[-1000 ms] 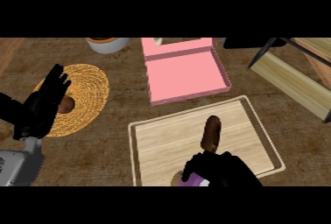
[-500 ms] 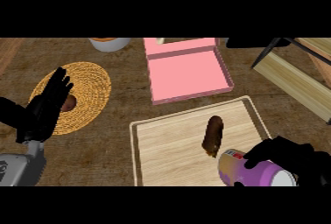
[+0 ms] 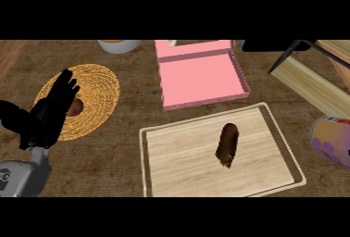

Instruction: Pick the can from the tray and place it in the tiered shelf

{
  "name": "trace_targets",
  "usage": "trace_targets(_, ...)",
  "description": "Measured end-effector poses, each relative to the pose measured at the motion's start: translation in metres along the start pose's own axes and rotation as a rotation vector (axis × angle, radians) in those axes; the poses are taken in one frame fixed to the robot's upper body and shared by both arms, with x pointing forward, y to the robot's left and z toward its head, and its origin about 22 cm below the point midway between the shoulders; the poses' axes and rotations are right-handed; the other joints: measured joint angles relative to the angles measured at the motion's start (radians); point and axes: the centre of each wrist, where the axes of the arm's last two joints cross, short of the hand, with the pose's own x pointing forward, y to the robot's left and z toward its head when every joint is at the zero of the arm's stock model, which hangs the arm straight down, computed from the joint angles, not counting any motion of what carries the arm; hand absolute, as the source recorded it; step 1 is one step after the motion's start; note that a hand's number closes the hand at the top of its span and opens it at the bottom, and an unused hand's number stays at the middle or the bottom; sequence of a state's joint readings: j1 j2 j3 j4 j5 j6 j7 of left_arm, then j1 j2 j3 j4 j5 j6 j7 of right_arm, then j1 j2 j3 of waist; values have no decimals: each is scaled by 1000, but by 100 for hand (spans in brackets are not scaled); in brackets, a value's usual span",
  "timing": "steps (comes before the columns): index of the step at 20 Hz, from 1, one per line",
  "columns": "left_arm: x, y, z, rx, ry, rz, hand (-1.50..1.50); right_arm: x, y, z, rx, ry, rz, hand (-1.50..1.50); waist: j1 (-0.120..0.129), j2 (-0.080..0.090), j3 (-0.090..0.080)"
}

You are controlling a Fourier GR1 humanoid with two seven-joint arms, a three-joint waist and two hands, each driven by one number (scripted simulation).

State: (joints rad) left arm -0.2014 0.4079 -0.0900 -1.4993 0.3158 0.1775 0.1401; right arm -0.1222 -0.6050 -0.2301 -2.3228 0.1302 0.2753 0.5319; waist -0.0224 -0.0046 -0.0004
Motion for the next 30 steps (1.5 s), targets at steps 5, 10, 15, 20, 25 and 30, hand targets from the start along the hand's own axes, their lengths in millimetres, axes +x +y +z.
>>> trace_targets(5, 6, -1, -3, -11, 0, 3, 0, -30, -59, -19, -47, 73, -3, 150, 10, 2, 0)
trace_targets(10, 9, -5, -8, -21, -4, 1, 0, -67, -100, -33, -88, 135, -60, 150, 20, 5, 0)
trace_targets(15, 12, -11, -11, -32, -6, 5, 0, -112, -117, -41, -124, 176, -83, 150, 25, 6, 1)
trace_targets(20, 13, -10, -10, -38, -7, 5, 0, -151, -134, -48, -147, 197, -95, 150, 30, 7, 1)
trace_targets(25, 6, -8, -9, -39, -7, 8, 0, -185, -145, -54, -158, 205, -98, 150, 34, 8, 1)
trace_targets(30, 8, -10, -11, -38, -10, 1, 0, -212, -150, -54, -158, 206, -97, 150, 34, 8, 1)
